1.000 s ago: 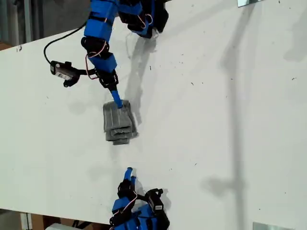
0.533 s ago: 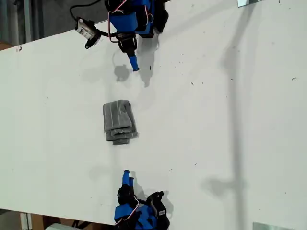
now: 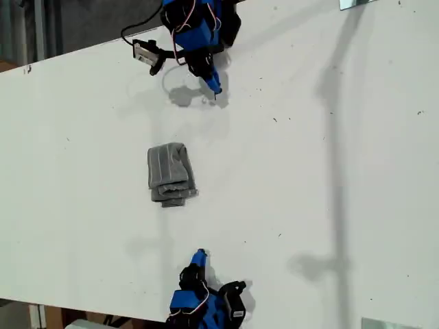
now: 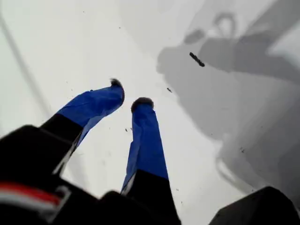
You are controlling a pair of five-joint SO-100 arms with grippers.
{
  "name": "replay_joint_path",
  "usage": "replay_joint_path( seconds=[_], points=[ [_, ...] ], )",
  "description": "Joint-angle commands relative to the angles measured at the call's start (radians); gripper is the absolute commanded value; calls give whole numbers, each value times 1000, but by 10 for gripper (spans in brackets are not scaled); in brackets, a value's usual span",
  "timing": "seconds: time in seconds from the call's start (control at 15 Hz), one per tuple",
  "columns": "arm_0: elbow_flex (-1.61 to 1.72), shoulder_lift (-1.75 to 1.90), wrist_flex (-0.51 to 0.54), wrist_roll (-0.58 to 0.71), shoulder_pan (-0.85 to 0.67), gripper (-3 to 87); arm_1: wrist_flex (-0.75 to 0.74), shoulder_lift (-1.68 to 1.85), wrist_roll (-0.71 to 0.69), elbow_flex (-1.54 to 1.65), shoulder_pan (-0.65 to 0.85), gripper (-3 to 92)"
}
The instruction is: Grasp corners of a square towel and fold twice.
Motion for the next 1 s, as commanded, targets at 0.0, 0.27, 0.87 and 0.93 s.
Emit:
replay_joint_path(
  seconds=[0.0, 0.27, 0.87, 0.93],
  points=[
    [9, 5, -60, 178, 97, 28, -3, 2, 48, -20, -120, 0],
    [9, 2, 15, 370, 98, 21, 5, 3, 26, -31, -64, 26],
    [9, 2, 15, 370, 107, 21, 6, 3, 26, -31, -51, 26],
    [9, 2, 15, 370, 107, 21, 6, 3, 26, -31, -51, 26]
  ],
)
